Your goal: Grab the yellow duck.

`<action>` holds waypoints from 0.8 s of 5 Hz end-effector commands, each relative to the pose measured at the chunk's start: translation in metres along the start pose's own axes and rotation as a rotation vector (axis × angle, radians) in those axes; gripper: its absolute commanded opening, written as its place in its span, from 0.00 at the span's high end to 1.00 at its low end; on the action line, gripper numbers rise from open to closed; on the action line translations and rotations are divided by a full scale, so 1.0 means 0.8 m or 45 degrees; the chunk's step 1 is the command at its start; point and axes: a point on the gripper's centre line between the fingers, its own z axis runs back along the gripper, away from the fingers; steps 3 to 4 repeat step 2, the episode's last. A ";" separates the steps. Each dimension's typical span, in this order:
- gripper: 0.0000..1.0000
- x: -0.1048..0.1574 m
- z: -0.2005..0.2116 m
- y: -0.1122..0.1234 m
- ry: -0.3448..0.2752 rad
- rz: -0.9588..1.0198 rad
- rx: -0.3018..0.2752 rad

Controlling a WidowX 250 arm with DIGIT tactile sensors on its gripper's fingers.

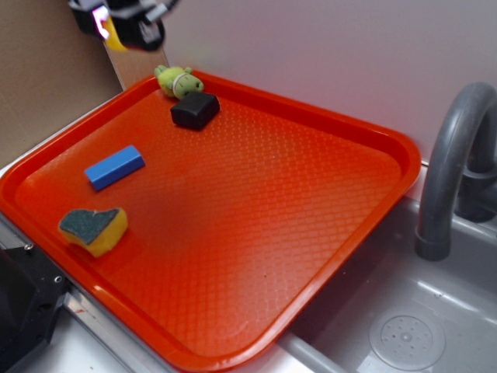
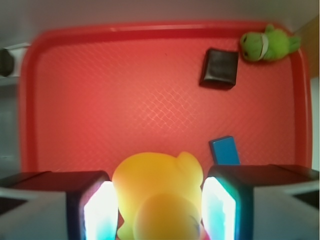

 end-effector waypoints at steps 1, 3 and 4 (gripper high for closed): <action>1.00 -0.032 0.058 0.000 -0.143 -0.001 -0.089; 1.00 -0.025 0.048 0.003 -0.116 -0.024 -0.102; 1.00 -0.025 0.048 0.003 -0.116 -0.024 -0.102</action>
